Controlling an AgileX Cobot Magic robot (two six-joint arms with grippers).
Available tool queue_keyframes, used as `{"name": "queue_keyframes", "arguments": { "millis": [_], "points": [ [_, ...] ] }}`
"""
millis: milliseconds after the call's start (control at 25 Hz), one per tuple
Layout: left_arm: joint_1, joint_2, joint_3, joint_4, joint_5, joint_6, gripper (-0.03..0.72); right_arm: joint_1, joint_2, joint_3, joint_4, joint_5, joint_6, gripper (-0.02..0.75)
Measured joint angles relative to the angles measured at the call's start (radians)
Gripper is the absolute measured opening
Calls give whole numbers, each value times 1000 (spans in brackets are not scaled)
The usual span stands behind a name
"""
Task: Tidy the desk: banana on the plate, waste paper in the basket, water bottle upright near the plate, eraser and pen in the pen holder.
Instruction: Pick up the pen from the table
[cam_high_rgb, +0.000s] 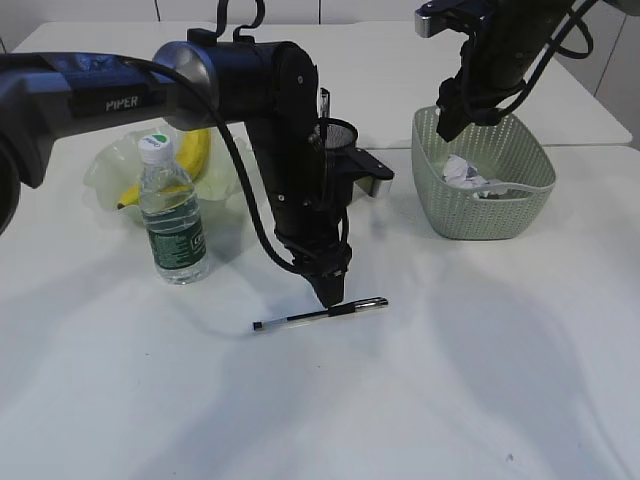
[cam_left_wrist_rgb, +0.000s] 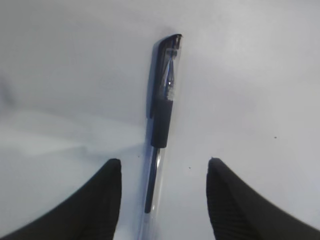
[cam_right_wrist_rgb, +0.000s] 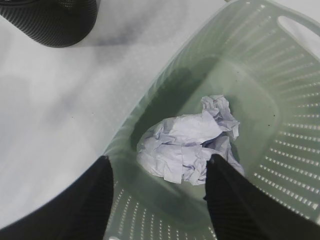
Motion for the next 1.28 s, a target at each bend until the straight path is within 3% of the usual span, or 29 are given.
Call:
{"name": "queue_keyframes", "arguments": {
  "millis": [1280],
  "points": [
    [-32, 61, -2, -6, -95, 13, 385, 0, 0, 0, -1, 0, 0, 442]
  ]
}}
